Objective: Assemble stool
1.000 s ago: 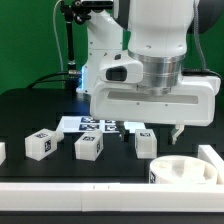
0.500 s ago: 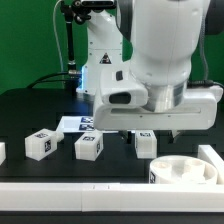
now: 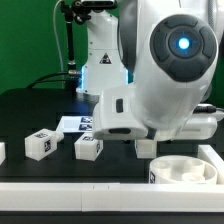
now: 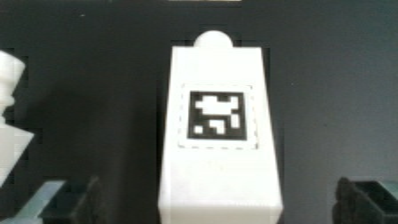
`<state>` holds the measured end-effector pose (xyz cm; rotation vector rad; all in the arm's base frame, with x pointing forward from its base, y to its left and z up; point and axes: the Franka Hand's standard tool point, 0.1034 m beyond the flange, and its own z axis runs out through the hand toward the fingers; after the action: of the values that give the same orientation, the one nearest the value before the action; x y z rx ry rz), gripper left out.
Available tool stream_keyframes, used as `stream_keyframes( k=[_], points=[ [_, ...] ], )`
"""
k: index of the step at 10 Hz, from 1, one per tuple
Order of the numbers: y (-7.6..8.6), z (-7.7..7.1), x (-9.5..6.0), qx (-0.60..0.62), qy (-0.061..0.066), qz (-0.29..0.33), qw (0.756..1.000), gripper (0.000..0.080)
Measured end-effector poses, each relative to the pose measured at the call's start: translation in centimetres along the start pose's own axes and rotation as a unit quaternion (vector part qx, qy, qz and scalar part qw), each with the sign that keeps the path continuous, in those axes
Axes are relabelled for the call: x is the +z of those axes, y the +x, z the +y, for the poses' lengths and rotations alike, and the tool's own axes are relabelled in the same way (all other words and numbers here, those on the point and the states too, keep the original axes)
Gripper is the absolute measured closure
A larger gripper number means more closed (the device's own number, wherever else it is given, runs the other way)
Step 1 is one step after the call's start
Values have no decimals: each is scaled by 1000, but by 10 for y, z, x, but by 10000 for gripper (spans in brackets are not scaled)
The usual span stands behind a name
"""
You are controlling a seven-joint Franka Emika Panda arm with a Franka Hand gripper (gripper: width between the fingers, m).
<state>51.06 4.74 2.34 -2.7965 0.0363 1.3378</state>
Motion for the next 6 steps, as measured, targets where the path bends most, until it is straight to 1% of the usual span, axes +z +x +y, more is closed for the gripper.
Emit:
stream_keyframes(
  k=[1, 2, 3, 4, 5, 6],
  points=[
    [-2, 0, 5, -1, -2, -43, 999, 150],
    [-1, 0, 10, -2, -3, -74, 997, 150],
    [2, 0, 13, -2, -4, -88, 996, 150],
    [7, 0, 12, -2, -3, -76, 997, 150],
    [6, 0, 12, -2, -3, -74, 997, 209],
    [7, 0, 13, -2, -3, -75, 997, 209]
  ],
)
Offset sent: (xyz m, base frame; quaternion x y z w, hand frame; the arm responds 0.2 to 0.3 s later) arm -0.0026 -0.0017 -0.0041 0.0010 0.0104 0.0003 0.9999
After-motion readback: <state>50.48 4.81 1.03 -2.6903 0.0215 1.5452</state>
